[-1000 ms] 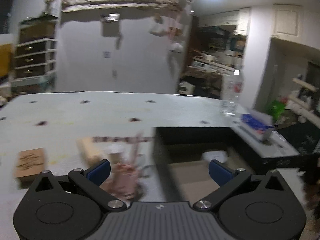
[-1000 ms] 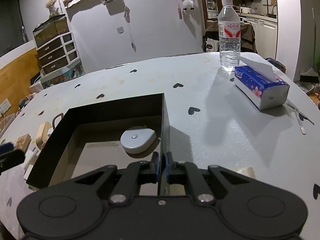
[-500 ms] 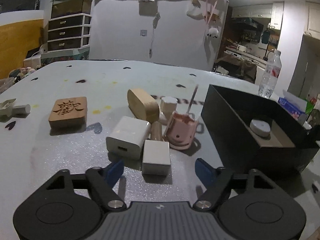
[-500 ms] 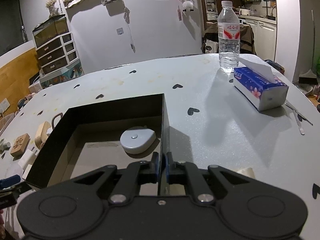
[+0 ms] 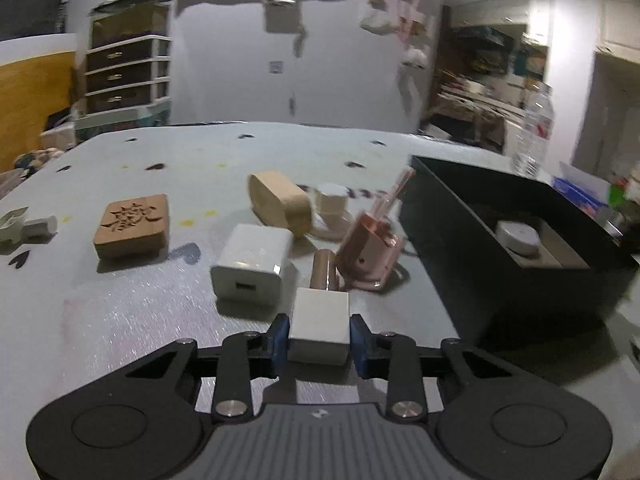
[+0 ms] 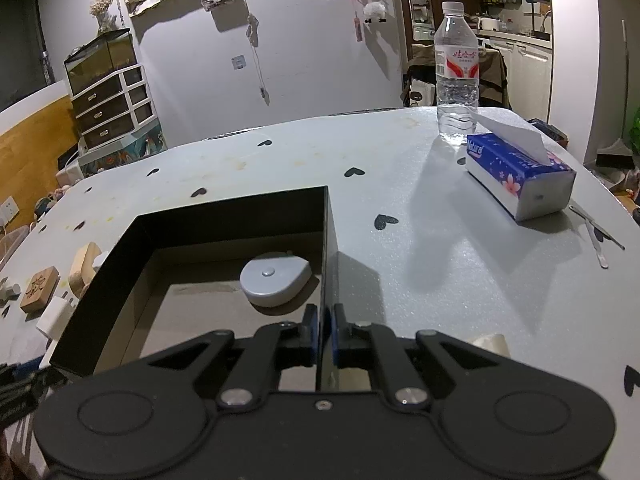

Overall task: Organize rigid objects
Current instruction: 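Move the left gripper to the small white cube and grasp it, then carry the white cube with the left gripper into the black box and release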

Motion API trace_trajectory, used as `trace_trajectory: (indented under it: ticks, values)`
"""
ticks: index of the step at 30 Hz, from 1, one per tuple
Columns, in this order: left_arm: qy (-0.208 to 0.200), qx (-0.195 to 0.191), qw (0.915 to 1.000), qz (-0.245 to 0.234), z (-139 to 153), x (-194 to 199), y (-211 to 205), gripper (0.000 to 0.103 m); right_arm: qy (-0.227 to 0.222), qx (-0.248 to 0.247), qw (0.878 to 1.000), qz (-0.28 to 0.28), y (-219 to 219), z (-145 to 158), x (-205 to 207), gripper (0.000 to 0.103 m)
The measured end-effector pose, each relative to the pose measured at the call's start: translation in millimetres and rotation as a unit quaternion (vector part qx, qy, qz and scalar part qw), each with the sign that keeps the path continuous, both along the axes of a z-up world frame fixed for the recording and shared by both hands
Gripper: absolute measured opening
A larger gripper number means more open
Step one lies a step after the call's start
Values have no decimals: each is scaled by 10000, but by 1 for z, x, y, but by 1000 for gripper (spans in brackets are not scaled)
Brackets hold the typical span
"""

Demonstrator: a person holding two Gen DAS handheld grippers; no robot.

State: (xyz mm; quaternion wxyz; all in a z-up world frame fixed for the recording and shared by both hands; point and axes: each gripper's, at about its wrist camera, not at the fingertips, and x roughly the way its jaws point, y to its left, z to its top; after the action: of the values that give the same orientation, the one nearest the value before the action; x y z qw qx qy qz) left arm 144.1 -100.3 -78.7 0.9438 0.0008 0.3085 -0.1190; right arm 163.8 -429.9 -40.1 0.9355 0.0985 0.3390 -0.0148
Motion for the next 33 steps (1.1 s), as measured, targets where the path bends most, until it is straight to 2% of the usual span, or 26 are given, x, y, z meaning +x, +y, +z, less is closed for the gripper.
trace_trajectory:
  ticks: [2, 7, 11, 15, 20, 23, 25, 28, 33]
  values:
    - [47, 57, 9999, -136, 1, -5, -1, 33, -7, -4, 10000, 4, 0, 0, 0, 7]
    - [48, 38, 9999, -101, 0, -1, -6, 40, -17, -5, 10000, 5, 0, 0, -1, 7]
    - [14, -85, 10000, 49, -1, 7, -7, 34, -16, -6, 10000, 6, 0, 0, -1, 7]
    - [-24, -132, 9999, 64, -2, 7, -5, 33, -18, 7, 10000, -2, 0, 0, -1, 7]
    - [41, -755, 9970, 180, -4, 4, 11, 33, -18, 10, 10000, -16, 1, 0, -1, 7]
    - [161, -1641, 9859, 278, -1, 3, 29, 33, -17, 11, 10000, -11, 1, 0, -1, 7]
    - [60, -1980, 9795, 374, 6, 2, 36, 33, -20, 8, 10000, 2, 0, 0, -1, 7]
    - [-125, -2246, 9738, 328, 19, 0, 36, 33, -20, 5, 10000, 8, 0, 0, -1, 7]
    - [-169, -2428, 9696, -236, 38, 6, 12, 32, -20, 10, 10000, 6, 0, 0, -1, 7]
